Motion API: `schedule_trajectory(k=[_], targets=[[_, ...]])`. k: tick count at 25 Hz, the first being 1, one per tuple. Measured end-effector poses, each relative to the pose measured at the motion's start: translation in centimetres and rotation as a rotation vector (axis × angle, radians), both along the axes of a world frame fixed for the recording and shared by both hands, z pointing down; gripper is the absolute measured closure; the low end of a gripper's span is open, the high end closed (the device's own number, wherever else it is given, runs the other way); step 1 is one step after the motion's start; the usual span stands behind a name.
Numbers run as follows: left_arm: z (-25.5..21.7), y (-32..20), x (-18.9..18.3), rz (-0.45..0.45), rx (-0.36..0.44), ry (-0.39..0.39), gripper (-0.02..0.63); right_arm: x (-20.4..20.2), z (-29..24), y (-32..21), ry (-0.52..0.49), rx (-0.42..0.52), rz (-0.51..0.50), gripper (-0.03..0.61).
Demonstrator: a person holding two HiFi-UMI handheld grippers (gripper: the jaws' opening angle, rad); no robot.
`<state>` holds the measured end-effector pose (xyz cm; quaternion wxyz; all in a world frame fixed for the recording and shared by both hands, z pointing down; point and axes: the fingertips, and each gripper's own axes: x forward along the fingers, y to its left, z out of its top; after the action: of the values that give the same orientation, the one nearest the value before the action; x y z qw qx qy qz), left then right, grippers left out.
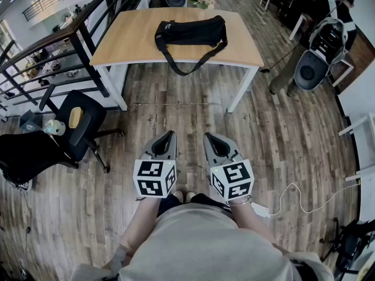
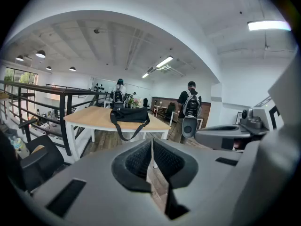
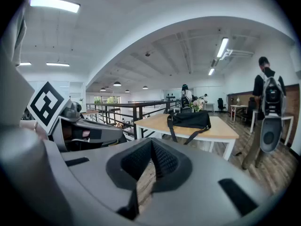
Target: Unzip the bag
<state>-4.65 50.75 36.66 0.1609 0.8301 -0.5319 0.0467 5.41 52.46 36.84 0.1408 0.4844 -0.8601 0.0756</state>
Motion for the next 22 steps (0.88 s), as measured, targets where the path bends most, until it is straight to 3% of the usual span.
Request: schedule_trajectory(k=[10,17,22], targets=[[1.4,0.1,0.7,-0.013,-0.041,-0.016,0.586,0.9,0.3,-0.1,-0.018,-0.009,-0.009,0.574],[1.4,0.2,2.9,0.07,-0.006,0.031,0.586,1.1,0.5,-0.4,-0.082,-0.023,-0.027,0.572],[1.1,0.1,3.5,0.037,0.017,0.051,0.584,2.4,0.9,-0.1,-0.091,-0.018,-0.012,0.569]])
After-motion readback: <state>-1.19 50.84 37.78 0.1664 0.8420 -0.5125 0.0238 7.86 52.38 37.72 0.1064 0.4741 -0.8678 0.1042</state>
